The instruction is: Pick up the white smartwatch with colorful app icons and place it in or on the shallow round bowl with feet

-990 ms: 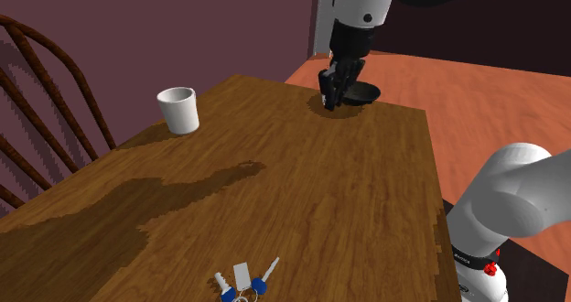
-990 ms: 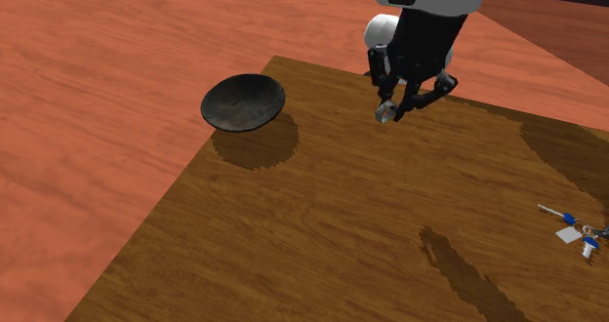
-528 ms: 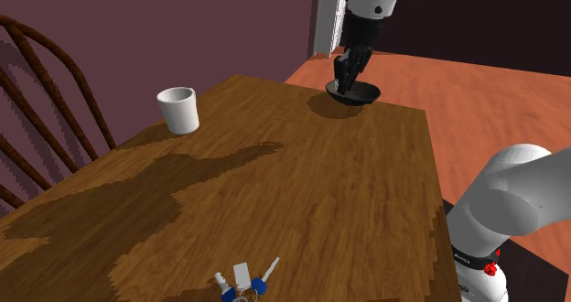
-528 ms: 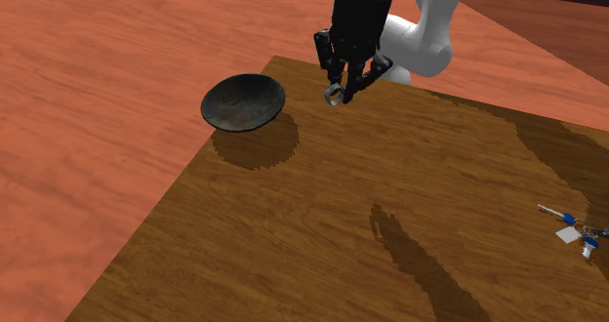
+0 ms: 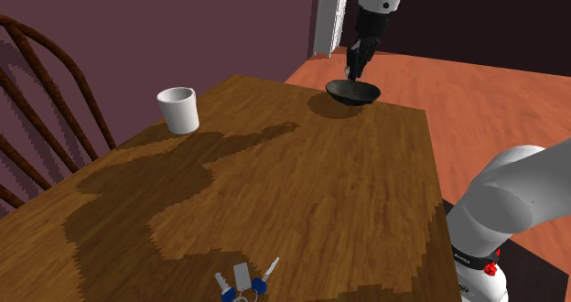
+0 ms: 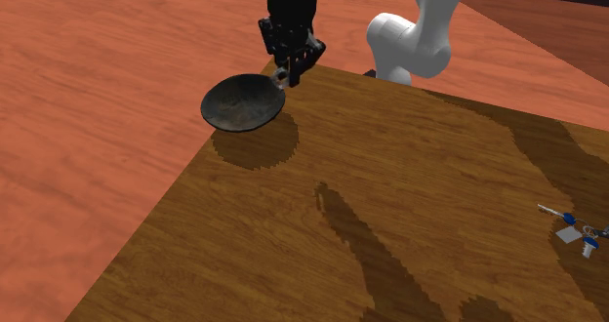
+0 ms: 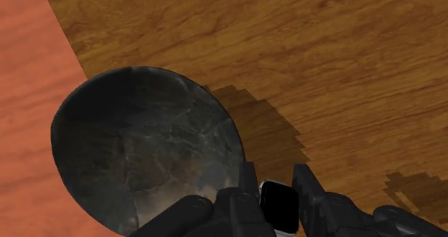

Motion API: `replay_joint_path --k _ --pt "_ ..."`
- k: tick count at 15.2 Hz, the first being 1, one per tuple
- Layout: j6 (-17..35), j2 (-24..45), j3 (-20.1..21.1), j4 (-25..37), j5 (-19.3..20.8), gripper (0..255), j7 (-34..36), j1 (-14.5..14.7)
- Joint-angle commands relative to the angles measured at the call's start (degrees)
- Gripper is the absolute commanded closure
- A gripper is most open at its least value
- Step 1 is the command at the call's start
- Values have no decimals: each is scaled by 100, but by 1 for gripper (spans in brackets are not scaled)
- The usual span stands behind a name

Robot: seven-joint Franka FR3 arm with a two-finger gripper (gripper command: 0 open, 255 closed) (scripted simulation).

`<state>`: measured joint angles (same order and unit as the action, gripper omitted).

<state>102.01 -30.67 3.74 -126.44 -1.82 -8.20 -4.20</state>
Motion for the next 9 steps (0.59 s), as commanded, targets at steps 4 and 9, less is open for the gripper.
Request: replay_joint_path --k 4,9 --pt "68 541 -467 467 169 255 -612 -213" --pt "257 885 -721 621 222 255 -958 -326"
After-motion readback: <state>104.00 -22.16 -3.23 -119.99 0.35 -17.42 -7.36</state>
